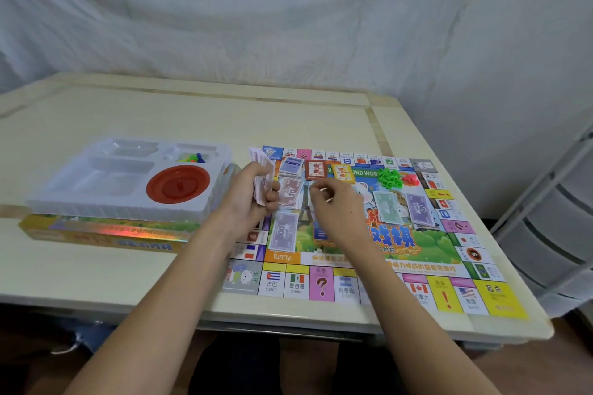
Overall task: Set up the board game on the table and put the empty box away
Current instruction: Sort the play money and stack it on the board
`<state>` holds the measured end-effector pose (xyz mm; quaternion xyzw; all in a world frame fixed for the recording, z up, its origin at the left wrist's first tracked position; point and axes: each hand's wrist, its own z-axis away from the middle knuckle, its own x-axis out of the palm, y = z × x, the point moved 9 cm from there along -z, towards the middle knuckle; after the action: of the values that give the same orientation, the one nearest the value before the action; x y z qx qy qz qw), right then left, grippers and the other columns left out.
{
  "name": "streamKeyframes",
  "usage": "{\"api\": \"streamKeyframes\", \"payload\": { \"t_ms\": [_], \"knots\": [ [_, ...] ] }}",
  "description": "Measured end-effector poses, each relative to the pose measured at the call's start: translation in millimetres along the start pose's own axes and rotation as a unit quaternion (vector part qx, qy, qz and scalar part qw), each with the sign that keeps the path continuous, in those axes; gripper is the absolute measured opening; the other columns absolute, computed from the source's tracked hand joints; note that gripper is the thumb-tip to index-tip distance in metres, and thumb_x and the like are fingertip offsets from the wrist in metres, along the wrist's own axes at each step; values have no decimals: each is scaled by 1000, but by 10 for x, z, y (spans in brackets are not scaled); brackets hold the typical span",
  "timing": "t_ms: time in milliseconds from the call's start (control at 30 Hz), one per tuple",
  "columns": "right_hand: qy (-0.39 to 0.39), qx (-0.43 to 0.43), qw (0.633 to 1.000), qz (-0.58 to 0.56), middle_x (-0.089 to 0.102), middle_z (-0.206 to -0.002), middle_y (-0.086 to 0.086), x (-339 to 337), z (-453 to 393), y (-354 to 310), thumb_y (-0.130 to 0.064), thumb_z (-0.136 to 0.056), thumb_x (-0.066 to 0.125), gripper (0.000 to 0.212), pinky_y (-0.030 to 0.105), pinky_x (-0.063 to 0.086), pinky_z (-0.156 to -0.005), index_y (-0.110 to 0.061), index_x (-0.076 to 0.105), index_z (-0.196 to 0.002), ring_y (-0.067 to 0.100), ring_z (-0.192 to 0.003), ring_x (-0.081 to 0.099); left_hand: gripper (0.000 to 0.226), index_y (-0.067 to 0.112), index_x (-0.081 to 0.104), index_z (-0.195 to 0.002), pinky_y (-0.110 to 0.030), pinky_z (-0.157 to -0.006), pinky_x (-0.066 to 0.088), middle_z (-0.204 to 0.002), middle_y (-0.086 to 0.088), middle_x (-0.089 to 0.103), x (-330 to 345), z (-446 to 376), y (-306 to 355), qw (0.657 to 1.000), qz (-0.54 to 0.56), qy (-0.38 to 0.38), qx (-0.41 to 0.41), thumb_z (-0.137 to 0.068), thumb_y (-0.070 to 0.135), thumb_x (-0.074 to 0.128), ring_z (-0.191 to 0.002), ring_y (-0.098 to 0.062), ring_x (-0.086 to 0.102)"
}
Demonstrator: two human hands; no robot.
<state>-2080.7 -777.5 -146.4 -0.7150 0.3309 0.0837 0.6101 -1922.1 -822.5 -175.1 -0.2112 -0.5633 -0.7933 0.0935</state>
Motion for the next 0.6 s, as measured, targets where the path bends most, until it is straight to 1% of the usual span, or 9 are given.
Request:
{"api": "streamKeyframes", "payload": {
  "t_ms": [67,133,167,267,333,400,467,533,600],
  "knots": [
    [10,-3,998,-58,63,-77,-13,-136,-28,-34,-20,-95,57,12,9,40,-58,-20,69,-97,1,-66,56,19,6,53,-97,-29,-56,46,-76,-13,64,108,27,-43,998,40,-52,-25,-93,17,37,-62,-20,54],
    [3,-2,993,-114,65,-84,-12,-189,-28,-37,-26,-93,60,12,18,48,-63,-24,68,-102,2,-69,59,30,-1,58,-115,-39,-75,57,-98,-19,73,243,79,-45,995,4,-100,-2,-102,14,35,-82,-28,69],
    [-8,6,990,-141,66,-87,-10,-184,-18,-24,-30,-93,62,14,25,52,-64,-26,66,-105,4,-70,61,30,-1,57,-121,-42,-80,59,-105,-19,73,307,105,-54,992,-19,-121,10,-103,14,37,-88,-29,72],
    [-47,25,979,-198,69,-95,-2,-189,7,47,-36,-87,71,29,31,56,-64,-23,64,-112,16,-73,69,36,3,60,-125,-38,-73,61,-104,-16,73,418,99,-89,987,-92,-120,46,-91,14,61,-87,-28,72],
    [-53,23,974,-217,72,-95,4,-215,25,81,-28,-84,76,26,37,59,-69,-18,67,-107,23,-74,71,41,3,62,-123,-35,-71,61,-101,-14,74,461,69,-122,986,-109,-111,59,-83,12,68,-87,-26,71],
    [-30,21,971,-237,75,-90,5,-306,26,140,-16,-85,74,15,38,59,-72,-16,72,-99,21,-75,70,33,3,61,-122,-34,-67,60,-98,-12,74,552,63,-183,986,-98,-123,52,-89,6,62,-83,-23,72],
    [-6,28,969,-247,76,-86,4,-393,10,213,-10,-87,70,12,29,58,-68,-13,74,-98,15,-74,69,25,4,61,-119,-35,-65,60,-99,-14,73,637,69,-248,985,-78,-148,31,-96,-1,50,-84,-24,73],
    [10,53,962,-266,76,-85,6,-451,0,304,-9,-90,66,12,28,57,-67,-11,75,-98,15,-73,70,26,7,62,-115,-38,-71,61,-103,-15,73,666,40,-287,984,-78,-157,28,-97,-4,46,-91,-26,72],
    [27,68,961,-266,75,-81,6,-499,-5,372,-10,-93,63,13,28,57,-65,-14,75,-93,14,-70,69,25,9,60,-114,-39,-75,62,-101,-10,75,666,2,-309,986,-92,-136,36,-96,-4,50,-91,-24,73]
  ]
}}
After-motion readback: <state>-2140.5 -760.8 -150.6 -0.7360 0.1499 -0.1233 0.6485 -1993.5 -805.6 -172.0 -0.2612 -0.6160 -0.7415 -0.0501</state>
